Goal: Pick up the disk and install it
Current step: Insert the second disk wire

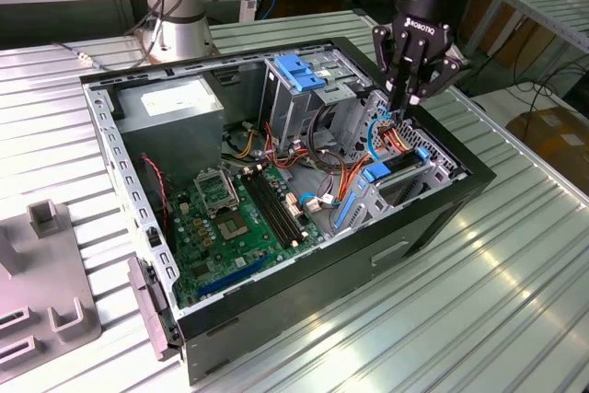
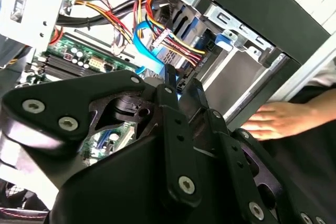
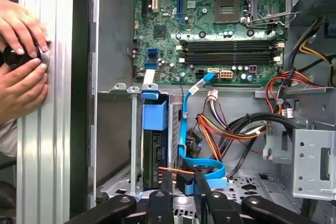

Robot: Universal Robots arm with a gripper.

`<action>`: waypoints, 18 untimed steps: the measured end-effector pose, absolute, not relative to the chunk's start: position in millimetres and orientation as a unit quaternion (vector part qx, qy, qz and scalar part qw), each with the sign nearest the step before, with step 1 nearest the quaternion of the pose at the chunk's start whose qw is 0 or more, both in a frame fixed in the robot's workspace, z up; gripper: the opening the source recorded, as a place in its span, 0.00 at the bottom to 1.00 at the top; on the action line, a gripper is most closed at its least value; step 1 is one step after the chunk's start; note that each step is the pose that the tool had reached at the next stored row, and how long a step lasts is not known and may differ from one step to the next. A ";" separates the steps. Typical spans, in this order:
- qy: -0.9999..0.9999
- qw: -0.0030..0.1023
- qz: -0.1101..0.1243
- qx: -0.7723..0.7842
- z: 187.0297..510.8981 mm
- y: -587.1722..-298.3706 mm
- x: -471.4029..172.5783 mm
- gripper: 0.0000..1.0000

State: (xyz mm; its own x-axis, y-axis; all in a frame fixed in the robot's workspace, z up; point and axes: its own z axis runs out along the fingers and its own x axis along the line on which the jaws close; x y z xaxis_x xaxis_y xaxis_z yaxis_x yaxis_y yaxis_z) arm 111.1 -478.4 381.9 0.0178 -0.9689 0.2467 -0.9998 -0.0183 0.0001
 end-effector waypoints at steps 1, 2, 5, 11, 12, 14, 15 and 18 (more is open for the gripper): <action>-0.695 0.091 0.092 0.708 381.2 -476.7 111.1 0.30; -0.694 0.094 0.095 0.707 380.5 -475.1 111.1 0.30; -0.693 0.099 0.101 0.707 378.4 -471.9 111.2 0.30; -0.693 0.102 0.103 0.706 374.1 -471.7 111.1 0.16; -0.693 0.099 0.101 0.707 373.9 -472.0 111.1 0.16; -0.695 0.087 0.089 0.708 373.8 -473.3 111.1 0.16; -0.696 0.080 0.082 0.709 373.8 -474.6 111.1 0.16; -0.697 0.074 0.075 0.710 373.3 -482.2 111.1 0.16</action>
